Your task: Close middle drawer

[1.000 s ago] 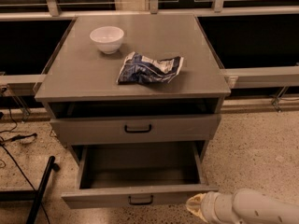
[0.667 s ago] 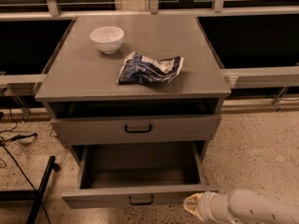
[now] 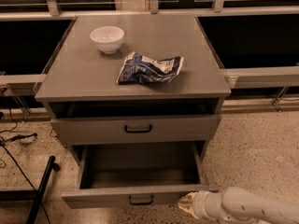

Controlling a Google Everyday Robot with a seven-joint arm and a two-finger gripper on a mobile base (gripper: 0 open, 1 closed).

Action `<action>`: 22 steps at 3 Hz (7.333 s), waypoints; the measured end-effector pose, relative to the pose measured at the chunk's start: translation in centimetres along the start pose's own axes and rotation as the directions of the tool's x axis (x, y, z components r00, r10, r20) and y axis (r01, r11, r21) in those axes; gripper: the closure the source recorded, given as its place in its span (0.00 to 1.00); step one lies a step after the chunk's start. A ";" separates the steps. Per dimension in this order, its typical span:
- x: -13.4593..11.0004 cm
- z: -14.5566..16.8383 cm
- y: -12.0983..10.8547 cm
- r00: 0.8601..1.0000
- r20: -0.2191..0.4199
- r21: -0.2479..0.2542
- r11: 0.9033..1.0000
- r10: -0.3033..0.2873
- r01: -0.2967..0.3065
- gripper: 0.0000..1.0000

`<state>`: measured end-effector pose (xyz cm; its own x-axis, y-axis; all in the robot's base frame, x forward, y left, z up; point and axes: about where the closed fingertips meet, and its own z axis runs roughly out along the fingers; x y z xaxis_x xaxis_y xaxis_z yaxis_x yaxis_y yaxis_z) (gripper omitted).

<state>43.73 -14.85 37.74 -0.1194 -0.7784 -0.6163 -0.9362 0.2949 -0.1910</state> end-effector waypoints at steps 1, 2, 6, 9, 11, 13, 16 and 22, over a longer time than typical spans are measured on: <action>-0.1 1.3 -0.6 1.000 0.009 0.000 1.000 -0.004 0.004 1.00; -0.4 2.0 -1.8 1.000 0.015 0.014 1.000 -0.011 0.011 1.00; -4.4 3.8 -10.8 0.996 0.051 0.156 0.986 -0.071 0.062 1.00; -4.4 1.5 -8.2 0.999 -0.012 0.172 0.984 -0.038 0.039 1.00; -2.1 0.0 -3.8 0.998 -0.035 0.010 0.999 0.048 -0.048 1.00; -1.6 0.6 -4.0 0.998 0.003 0.034 0.998 0.061 -0.061 1.00; -3.0 3.8 -9.3 0.999 0.040 0.123 0.992 0.002 -0.006 1.00; -3.8 7.4 -14.2 0.999 0.043 0.180 0.984 -0.015 0.007 1.00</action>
Offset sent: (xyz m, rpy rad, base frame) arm 0.0417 0.0091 -0.0097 0.0079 -0.0450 -0.0048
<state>59.94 -12.03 37.17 -0.0913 -0.7583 -0.6455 -0.8621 0.3846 -0.3300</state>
